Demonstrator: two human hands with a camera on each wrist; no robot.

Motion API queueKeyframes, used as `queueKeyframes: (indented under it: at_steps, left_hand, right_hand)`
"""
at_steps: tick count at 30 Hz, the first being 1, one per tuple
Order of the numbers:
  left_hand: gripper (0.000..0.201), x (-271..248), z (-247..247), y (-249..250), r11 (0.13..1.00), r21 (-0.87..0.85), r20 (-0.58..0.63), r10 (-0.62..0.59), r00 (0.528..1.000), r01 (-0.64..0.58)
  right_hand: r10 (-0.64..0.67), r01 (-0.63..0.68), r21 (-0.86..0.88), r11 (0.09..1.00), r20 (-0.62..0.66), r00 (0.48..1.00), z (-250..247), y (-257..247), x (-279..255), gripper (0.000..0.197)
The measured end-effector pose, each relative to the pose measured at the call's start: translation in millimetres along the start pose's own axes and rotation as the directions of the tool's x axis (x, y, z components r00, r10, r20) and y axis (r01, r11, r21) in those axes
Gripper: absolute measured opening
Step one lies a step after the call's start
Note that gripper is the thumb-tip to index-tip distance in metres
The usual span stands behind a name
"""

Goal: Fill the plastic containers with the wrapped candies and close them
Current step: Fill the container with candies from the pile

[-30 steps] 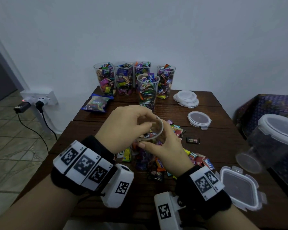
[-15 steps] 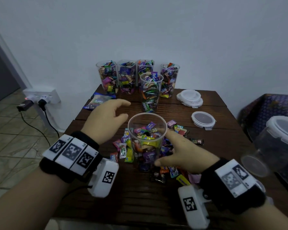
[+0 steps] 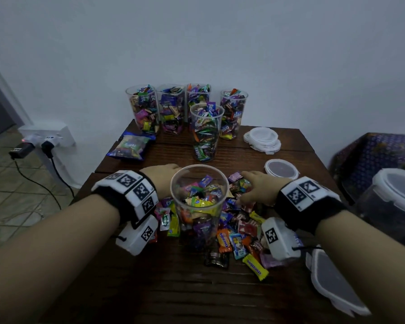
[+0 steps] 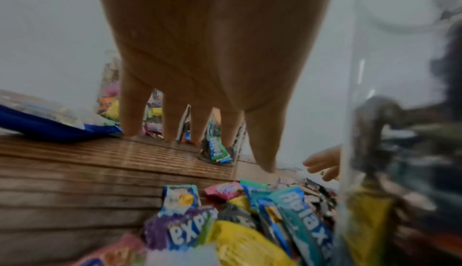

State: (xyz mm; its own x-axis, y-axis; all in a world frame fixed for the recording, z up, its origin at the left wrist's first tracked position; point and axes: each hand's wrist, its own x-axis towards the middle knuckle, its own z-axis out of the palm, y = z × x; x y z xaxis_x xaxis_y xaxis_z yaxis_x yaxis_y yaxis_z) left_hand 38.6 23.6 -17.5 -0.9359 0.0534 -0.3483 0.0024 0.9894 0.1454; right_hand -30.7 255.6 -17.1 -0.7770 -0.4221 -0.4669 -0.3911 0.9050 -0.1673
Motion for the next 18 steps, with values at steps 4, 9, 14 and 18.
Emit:
queueKeyframes:
  at_steps: [4,9,14,18]
  left_hand:
    - [0.063,45,21,-18,0.991,-0.133,-0.066,-0.015,0.998,0.006]
    - [0.046,40,14,11,0.963,-0.243,-0.037,0.109,0.993,-0.115]
    - [0.04,45,12,19,0.973,-0.142,-0.01,0.181,0.983,-0.181]
    - [0.024,51,11,33,0.942,-0.219,0.04,0.269,0.962,-0.254]
  right_hand:
    - [0.042,-0.041,-0.031,0.999,0.033,0.999,-1,-5,16,0.099]
    - [0.056,-0.055,-0.027,0.998,0.07,0.996,-3,-11,28,0.095]
    - [0.043,-0.04,-0.035,0.999,0.095,0.995,-3,-16,32,0.091]
    - [0.002,0.004,-0.056,0.998,0.115,0.993,-2,-21,29,0.088]
